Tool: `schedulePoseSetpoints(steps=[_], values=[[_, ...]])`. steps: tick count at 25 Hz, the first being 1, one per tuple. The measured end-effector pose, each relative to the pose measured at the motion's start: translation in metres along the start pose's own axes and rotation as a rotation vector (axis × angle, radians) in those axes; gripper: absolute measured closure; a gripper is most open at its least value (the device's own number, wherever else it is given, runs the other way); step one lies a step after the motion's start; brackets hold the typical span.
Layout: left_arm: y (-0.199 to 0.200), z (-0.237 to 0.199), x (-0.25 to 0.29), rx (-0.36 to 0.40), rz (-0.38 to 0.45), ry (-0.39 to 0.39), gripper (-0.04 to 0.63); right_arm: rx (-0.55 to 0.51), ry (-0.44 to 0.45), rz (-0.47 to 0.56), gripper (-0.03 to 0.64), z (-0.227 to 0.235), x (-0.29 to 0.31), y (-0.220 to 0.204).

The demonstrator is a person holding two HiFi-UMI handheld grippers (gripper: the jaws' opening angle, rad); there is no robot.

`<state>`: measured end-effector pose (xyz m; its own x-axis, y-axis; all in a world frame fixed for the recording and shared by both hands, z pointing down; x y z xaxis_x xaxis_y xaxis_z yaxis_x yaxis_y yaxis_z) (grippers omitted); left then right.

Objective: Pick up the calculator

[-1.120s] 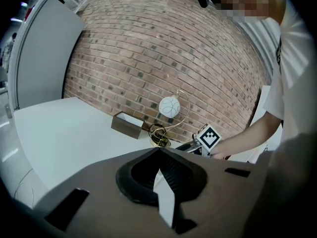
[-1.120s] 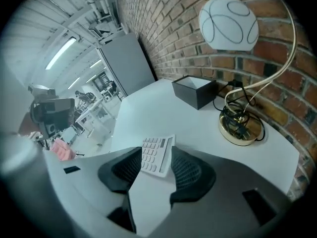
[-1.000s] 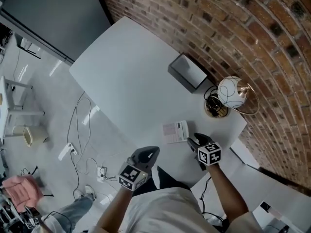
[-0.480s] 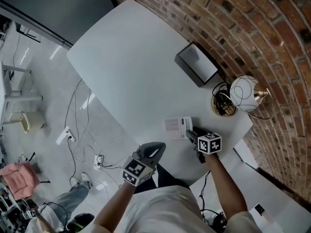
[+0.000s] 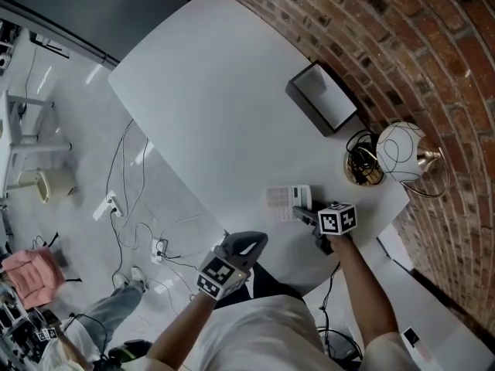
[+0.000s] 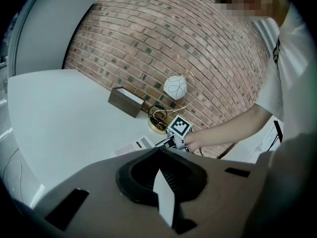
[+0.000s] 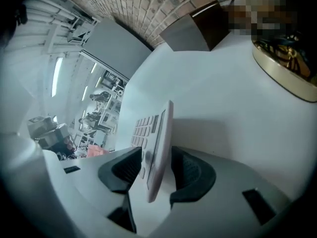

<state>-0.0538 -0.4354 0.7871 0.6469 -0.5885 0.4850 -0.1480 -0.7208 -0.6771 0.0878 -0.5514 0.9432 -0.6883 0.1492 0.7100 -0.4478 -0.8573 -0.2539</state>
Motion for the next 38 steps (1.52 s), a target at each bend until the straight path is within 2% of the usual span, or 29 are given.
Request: schedulePoseSetpoints(steps=[7, 13, 17, 21, 28, 38], values=[[-0.009, -0.004, -0.002, -0.004, -0.030, 0.019, 0.581, 0.089, 0.123, -0.015, 0.473, 0.008, 0.002, 0.002], [-0.017, -0.002, -0.005, -0.006, -0.051, 0.034, 0.581, 0.126, 0.214, -0.022, 0.483, 0.005, 0.011, 0.004], [-0.020, 0.002, -0.005, -0.005, -0.061, 0.039, 0.581, 0.119, 0.208, -0.027, 0.489, 0.001, 0.014, 0.009], [-0.018, 0.006, -0.006, 0.004, -0.061, 0.043, 0.581, 0.160, 0.206, -0.024, 0.495, 0.001, 0.014, 0.008], [-0.012, 0.014, -0.019, 0.033, -0.052, 0.060, 0.581, 0.195, 0.173, 0.064, 0.499, -0.007, -0.004, 0.004], [-0.006, 0.038, -0.033, 0.024, -0.027, 0.046, 0.581, 0.209, 0.167, 0.183, 0.499, -0.037, -0.045, 0.003]])
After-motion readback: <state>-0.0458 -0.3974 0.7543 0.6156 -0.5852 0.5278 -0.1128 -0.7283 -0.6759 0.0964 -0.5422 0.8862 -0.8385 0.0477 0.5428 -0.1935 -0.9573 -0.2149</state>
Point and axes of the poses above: the fingertips, and each gripper's own axes: x forward along the fingers, z to its right, y out of its top, the point moved 5 cm from there along -x, backward along the fingers, and after that the axes turned 2 degrees about -y, right-handed, at the moved point
